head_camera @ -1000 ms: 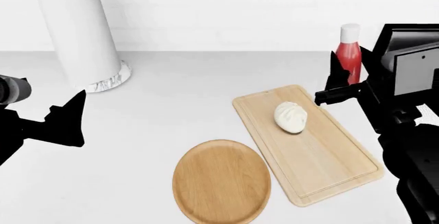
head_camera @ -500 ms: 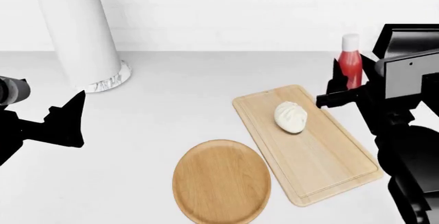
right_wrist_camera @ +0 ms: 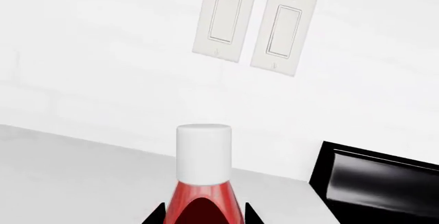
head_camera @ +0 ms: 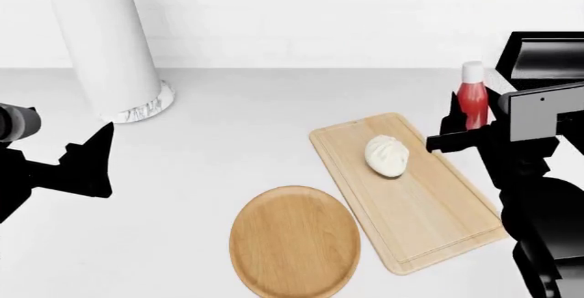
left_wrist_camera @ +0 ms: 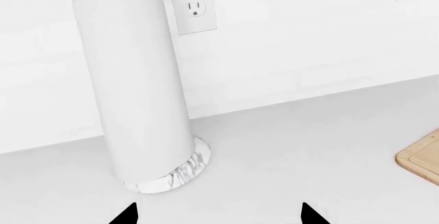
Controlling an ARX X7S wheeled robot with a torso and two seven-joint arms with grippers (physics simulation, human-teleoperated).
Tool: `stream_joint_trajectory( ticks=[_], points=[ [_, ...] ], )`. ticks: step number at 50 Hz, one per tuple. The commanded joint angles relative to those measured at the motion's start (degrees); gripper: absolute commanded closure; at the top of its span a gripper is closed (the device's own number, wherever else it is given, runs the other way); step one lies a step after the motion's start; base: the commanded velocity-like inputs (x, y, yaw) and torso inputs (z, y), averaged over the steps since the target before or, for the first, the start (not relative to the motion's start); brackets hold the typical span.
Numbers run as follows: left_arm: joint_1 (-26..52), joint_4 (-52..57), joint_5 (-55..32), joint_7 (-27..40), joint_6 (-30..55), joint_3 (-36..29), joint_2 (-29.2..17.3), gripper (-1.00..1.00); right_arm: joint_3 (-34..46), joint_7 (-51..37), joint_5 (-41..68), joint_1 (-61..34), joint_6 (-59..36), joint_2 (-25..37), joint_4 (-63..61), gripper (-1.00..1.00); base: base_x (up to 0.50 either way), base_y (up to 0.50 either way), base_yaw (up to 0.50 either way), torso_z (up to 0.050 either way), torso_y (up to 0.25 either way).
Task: Pick the dumpling from the plate and place it on the cutting board. Then pick the condiment bottle from the cabinet and place it next to the cutting board.
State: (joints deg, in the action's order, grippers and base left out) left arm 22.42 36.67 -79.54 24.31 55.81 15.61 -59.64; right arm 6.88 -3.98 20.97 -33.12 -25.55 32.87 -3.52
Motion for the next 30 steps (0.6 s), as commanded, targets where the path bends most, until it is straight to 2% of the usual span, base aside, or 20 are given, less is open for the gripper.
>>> stream_joint_trajectory(
  ticks=[1,30],
  points=[
    [-0.28,0.04,-0.05,0.1,-0.17,0.04,0.08,-1.0,-0.32,-0.21,-1.52,0.78,1.2,0.01,1.41,1.0,0.0,0.0,0.0,0.015,0.0],
    [-0.56,-0.02,-0.19,0.19,-0.56,0.07,0.08,-1.0,-0.37,-0.55,-1.22,2.55,1.73,-0.46,2.86,1.0,0.0,0.0,0.0,0.0,0.0]
  ],
)
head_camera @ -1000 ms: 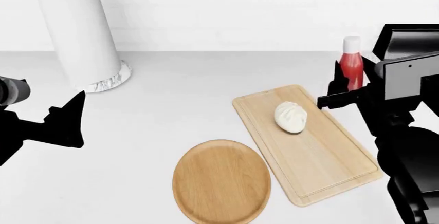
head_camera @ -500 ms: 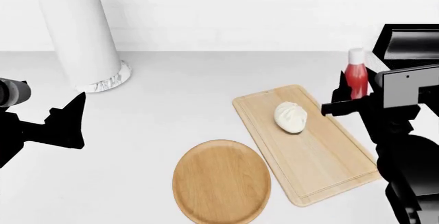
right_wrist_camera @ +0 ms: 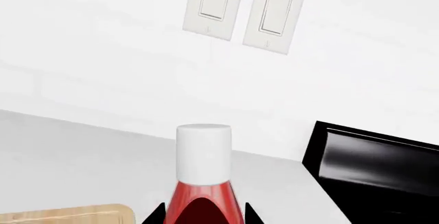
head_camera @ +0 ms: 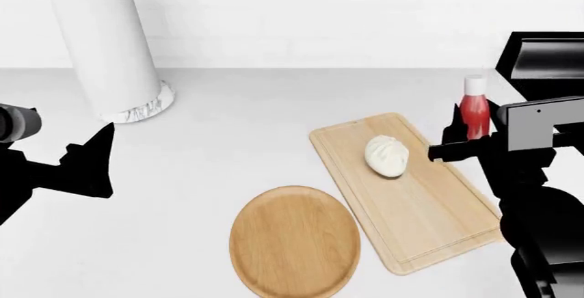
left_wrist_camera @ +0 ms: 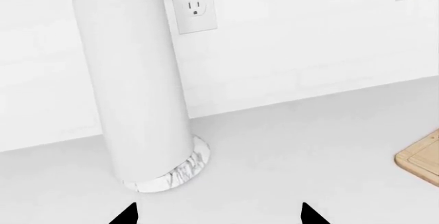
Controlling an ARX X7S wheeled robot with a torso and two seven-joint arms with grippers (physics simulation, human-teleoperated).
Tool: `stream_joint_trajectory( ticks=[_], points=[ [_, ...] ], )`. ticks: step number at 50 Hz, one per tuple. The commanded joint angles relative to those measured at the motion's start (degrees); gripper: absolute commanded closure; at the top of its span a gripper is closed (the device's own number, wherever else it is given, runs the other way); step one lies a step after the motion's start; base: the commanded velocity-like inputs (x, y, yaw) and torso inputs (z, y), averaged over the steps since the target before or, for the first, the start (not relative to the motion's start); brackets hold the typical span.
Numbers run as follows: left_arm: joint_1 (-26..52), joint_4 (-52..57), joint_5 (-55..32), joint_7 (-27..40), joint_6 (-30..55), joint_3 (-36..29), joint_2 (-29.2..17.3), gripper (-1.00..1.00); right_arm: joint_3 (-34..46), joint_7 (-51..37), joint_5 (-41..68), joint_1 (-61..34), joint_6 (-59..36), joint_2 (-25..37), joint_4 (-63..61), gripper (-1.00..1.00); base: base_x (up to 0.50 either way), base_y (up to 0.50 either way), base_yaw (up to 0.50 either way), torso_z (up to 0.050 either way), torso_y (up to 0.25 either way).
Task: Pick the dumpling from the plate and place it on the cutting board. Then pick the condiment bottle from the cabinet and place it next to the cutting board.
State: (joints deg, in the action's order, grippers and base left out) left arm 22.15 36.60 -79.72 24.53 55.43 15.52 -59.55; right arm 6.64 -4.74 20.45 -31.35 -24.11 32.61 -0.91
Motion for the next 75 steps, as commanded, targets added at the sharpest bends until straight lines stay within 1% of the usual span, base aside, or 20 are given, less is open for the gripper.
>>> stream_joint_trajectory(
  ticks=[1,23,46,47,75],
  points=[
    [-0.34,0.06,-0.02,-0.03,-0.19,0.21,-0.01,-1.0,-0.1,0.2,-0.7,0.79,0.33,-0.27,0.33,1.0,0.0,0.0,0.0,0.0,0.0],
    [-0.5,0.14,0.12,-0.1,-0.47,-0.01,0.0,-1.0,-0.68,-0.94,-1.5,1.96,1.46,0.15,1.3,1.0,0.0,0.0,0.0,0.0,0.0],
    [-0.07,-0.02,0.0,0.11,-0.63,-0.53,-0.03,-1.0,-0.23,-2.05,-2.41,1.17,1.42,-0.27,2.61,1.0,0.0,0.0,0.0,0.0,0.0],
    [-0.02,-0.04,0.0,0.12,-0.64,-0.58,-0.02,-1.0,-0.24,-2.04,-2.38,1.17,1.41,-0.26,2.63,-1.0,0.0,0.0,0.0,0.0,0.0],
    [0.32,-0.14,-0.19,0.3,-0.96,-0.95,0.03,-1.0,-0.25,-1.99,-2.04,1.64,1.13,0.16,2.18,-1.0,0.0,0.0,0.0,0.0,0.0]
  ],
)
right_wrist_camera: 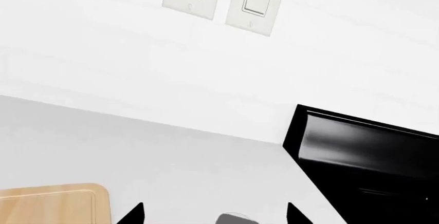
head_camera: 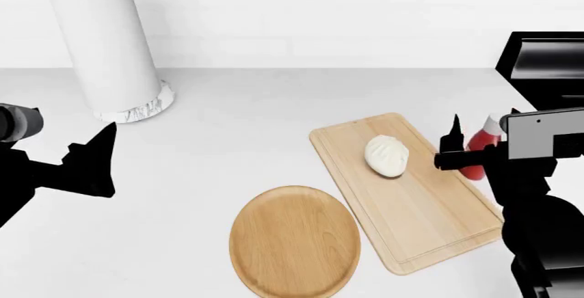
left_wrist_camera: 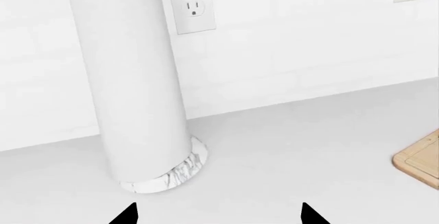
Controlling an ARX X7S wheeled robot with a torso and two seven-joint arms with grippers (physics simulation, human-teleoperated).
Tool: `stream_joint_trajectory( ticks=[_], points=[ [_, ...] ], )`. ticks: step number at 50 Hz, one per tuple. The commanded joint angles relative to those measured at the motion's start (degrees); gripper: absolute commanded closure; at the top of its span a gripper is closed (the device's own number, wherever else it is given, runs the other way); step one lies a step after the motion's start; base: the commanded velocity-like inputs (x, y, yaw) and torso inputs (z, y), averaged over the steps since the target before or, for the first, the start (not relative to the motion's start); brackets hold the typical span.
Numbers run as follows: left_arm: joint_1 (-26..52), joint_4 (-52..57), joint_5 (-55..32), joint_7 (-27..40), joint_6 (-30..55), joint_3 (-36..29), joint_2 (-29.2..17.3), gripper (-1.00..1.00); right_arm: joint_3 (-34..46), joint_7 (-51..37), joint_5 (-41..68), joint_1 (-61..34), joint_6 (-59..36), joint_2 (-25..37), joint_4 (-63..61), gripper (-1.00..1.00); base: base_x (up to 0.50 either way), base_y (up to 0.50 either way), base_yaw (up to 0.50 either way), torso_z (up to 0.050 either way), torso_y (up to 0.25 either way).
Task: Pick the dumpling from the plate and place it on the cutting board. Then pick the condiment bottle from the cabinet and place it next to the cutting board.
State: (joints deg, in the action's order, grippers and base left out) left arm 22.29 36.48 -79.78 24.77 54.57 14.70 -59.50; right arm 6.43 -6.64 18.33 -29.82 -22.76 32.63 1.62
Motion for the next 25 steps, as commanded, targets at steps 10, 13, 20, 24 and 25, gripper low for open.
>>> stream_joint_trajectory(
  ticks=[10,13,20,24,25],
  points=[
    [0.0,0.13,-0.39,0.23,-0.17,0.09,-0.17,-1.0,-1.17,-0.52,1.94,0.02,-2.91,0.93,-5.23,-1.0,0.0,0.0,0.0,0.0,0.0],
    [-0.32,0.23,-0.35,0.25,-0.26,0.29,-0.12,-1.0,-2.05,-0.54,3.42,0.1,-4.82,1.88,-9.25,-1.0,0.0,0.0,0.0,0.0,0.0],
    [-0.23,0.4,-0.19,0.3,-0.47,-0.01,0.18,-1.0,-5.08,-1.74,7.8,0.11,-10.21,3.91,-19.66,-1.0,0.0,0.0,0.0,0.0,0.0],
    [-0.13,0.73,-0.14,0.48,-0.62,-0.23,0.46,-1.0,-6.61,-2.39,9.59,0.49,-12.04,4.72,-23.6,-1.0,0.0,0.0,0.0,0.0,0.0],
    [-0.09,0.9,-0.13,0.57,-0.67,-0.31,0.56,-1.0,-7.12,-2.6,10.15,0.6,-12.48,4.88,-24.66,-1.0,0.0,0.0,0.0,0.0,0.0]
  ],
)
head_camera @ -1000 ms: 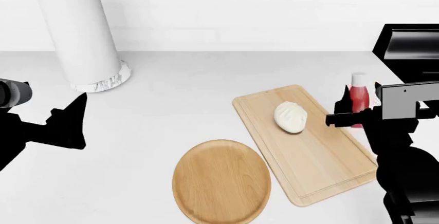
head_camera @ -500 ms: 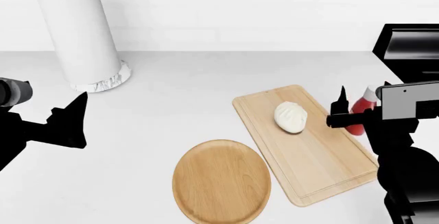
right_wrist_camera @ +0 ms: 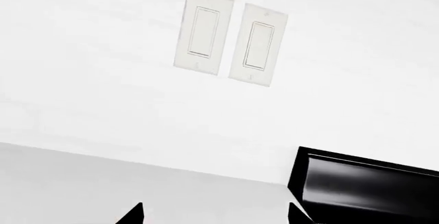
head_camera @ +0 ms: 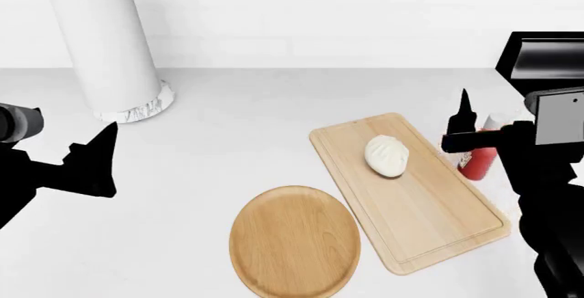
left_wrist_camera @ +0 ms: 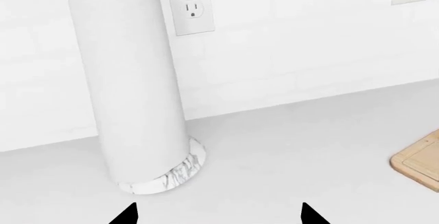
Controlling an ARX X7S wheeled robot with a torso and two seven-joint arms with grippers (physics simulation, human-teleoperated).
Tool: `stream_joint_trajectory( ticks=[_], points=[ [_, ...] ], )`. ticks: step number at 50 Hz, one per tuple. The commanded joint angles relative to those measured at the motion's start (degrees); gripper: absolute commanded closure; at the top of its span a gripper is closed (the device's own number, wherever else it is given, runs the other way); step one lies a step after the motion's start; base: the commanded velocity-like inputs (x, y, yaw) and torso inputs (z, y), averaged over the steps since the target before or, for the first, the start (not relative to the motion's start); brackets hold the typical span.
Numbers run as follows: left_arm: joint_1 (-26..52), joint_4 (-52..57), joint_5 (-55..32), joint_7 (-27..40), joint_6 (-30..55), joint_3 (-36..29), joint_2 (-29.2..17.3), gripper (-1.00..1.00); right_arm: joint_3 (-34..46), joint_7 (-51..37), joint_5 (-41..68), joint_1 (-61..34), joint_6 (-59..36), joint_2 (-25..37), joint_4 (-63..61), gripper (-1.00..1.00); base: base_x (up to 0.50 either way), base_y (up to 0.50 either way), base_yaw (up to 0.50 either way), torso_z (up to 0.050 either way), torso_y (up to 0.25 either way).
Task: Pick the dumpling from the plate and place it on the cutting board. Then pick the condiment bottle from the cabinet and place it next to the cutting board.
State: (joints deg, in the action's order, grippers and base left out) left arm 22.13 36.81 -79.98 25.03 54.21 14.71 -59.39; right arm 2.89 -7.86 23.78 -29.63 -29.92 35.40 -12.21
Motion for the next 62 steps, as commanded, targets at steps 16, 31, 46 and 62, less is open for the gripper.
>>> stream_joint_trajectory(
  ticks=[16,31,46,62],
  points=[
    [4.76,5.3,6.04,5.36,-2.04,-4.08,3.67,-1.0,-9.21,-7.21,13.27,-0.43,-11.69,1.58,-29.11,-1.0,0.0,0.0,0.0,0.0,0.0],
    [15.9,11.26,19.46,13.22,-3.15,-14.5,11.09,-1.0,-0.77,-12.99,4.12,1.31,-4.05,-6.03,-36.46,-1.0,0.0,0.0,0.0,0.0,0.0],
    [17.79,13.57,31.37,15.13,-5.99,-21.87,14.96,-1.0,4.37,-14.26,0.64,1.78,0.72,-10.22,-37.55,-1.0,0.0,0.0,0.0,0.0,0.0],
    [19.53,19.31,21.83,21.54,-2.84,-17.01,13.66,-1.0,1.2,-16.54,5.59,1.59,-1.24,-9.29,-42.97,-1.0,0.0,0.0,0.0,0.0,0.0]
  ],
)
